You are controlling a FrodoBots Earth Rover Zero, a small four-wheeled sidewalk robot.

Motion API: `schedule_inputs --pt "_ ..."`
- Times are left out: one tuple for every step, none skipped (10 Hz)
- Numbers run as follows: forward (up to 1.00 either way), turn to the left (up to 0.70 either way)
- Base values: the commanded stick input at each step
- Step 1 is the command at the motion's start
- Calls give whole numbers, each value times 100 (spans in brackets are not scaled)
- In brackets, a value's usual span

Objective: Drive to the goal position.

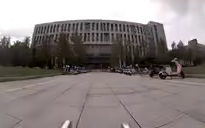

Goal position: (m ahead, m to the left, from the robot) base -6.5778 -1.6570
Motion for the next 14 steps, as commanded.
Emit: schedule_inputs --pt "85 0" --pt "85 0" --pt "85 0" --pt "85 0" --pt "85 0" --pt "12 0" --pt "0 -53" --pt "0 -60" --pt "0 -62" --pt "0 -62" --pt "0 -62" --pt "0 -62" --pt "0 -62" --pt "0 -62"
